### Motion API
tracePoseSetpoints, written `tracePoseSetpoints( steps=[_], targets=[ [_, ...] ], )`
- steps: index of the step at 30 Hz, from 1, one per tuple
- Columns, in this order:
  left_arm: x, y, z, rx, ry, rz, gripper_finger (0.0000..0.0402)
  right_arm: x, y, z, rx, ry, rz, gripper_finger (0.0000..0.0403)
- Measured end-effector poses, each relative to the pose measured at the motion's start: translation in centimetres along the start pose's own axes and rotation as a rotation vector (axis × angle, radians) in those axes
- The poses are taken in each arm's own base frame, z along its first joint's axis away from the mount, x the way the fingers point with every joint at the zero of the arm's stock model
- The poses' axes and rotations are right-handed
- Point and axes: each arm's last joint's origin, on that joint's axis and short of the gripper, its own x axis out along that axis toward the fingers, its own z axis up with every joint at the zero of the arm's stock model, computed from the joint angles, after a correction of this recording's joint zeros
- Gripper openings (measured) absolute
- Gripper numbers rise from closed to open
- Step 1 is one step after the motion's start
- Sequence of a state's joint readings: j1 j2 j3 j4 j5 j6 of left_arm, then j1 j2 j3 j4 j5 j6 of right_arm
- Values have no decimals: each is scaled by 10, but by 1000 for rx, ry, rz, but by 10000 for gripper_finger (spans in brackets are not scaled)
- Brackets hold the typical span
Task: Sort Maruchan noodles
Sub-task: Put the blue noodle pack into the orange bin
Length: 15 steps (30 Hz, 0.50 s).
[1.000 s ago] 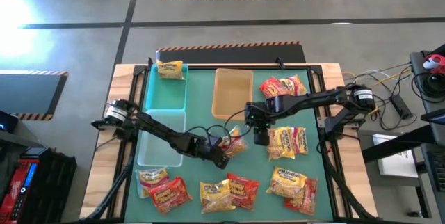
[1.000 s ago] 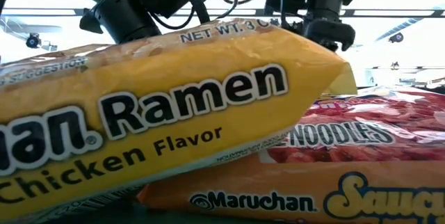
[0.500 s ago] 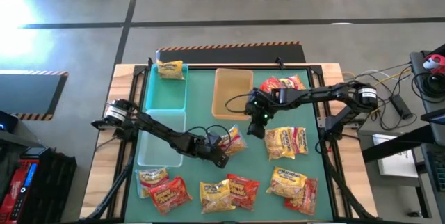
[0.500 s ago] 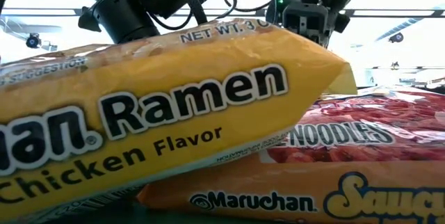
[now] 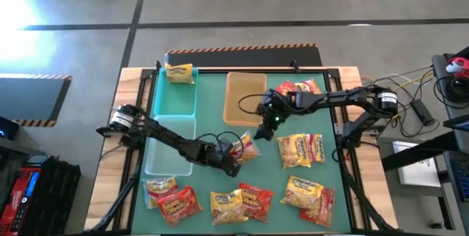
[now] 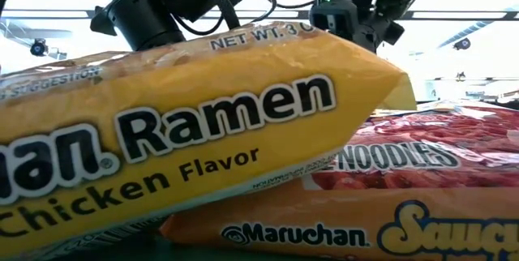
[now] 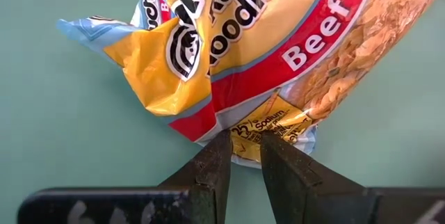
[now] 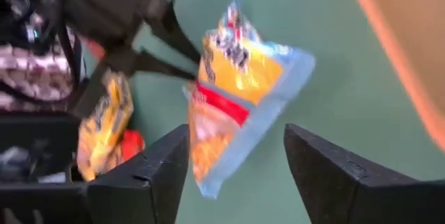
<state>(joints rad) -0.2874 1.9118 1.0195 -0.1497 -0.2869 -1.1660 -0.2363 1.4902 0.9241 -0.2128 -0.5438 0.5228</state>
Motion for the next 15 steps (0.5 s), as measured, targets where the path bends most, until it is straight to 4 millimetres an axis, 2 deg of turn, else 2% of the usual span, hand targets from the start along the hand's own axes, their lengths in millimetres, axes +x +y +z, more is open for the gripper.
tracePoseSetpoints(
  steps=[6, 15],
  targets=[
    [0, 1, 0, 3, -10, 13, 64, 9, -7, 3, 85, -40, -43, 244],
    [0, 1, 0, 4, -12, 16, 64, 34, -18, 5, 135, -50, -50, 246]
  ],
)
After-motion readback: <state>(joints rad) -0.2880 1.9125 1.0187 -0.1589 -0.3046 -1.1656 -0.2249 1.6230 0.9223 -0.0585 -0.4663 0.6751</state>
